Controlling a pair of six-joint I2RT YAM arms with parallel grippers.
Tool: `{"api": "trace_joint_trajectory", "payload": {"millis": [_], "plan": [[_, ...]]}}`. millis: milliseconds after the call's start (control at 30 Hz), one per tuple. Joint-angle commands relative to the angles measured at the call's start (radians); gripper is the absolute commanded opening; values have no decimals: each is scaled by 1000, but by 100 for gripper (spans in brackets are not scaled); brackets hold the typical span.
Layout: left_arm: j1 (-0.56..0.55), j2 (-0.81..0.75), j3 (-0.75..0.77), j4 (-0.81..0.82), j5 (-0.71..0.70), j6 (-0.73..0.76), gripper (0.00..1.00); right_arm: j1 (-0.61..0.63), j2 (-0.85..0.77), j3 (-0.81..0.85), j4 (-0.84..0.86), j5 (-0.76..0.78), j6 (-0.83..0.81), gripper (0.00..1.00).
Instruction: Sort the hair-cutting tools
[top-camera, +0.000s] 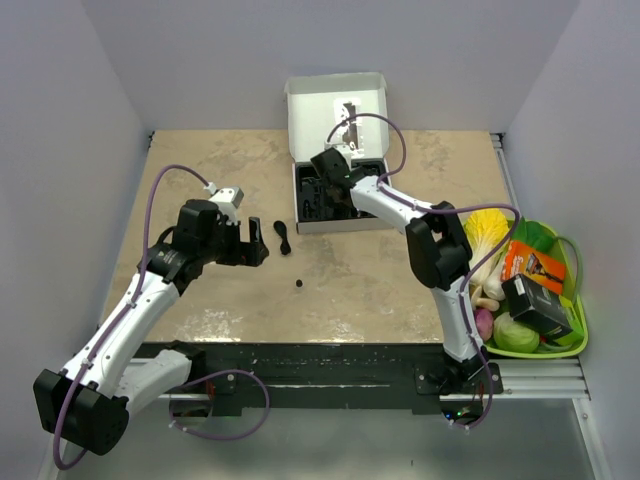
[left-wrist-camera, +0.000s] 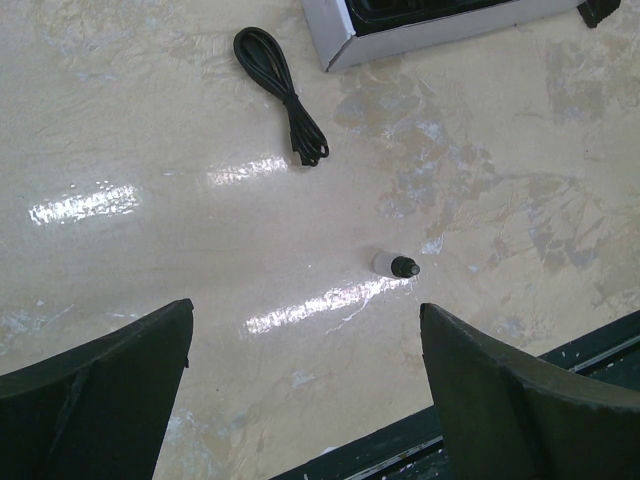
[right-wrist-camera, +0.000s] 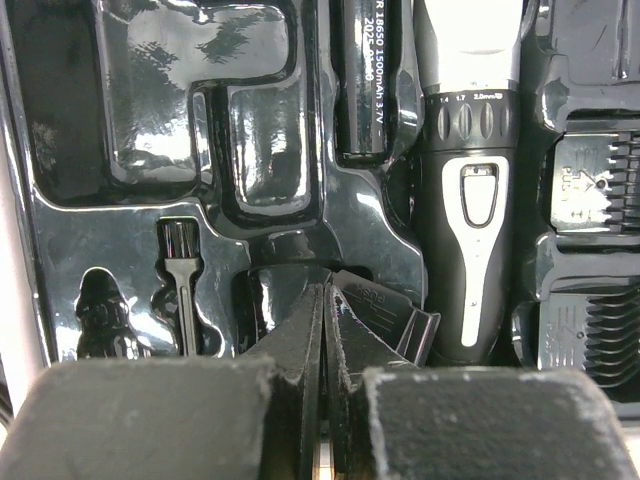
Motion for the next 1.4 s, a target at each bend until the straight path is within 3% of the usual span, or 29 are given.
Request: {"api": "trace_joint_trajectory", "payload": {"millis": [0,667,1367], "plan": [[0,-3,29,18,-1,13,100,-5,-6,-20,22,5,4,0],[0,-12,51,7,5,6,100,-5,-199,-20,8,30,0,0],[0,-20,43,4,-4,12,100,-24,-185,-94,-27,91,107,0]]}}
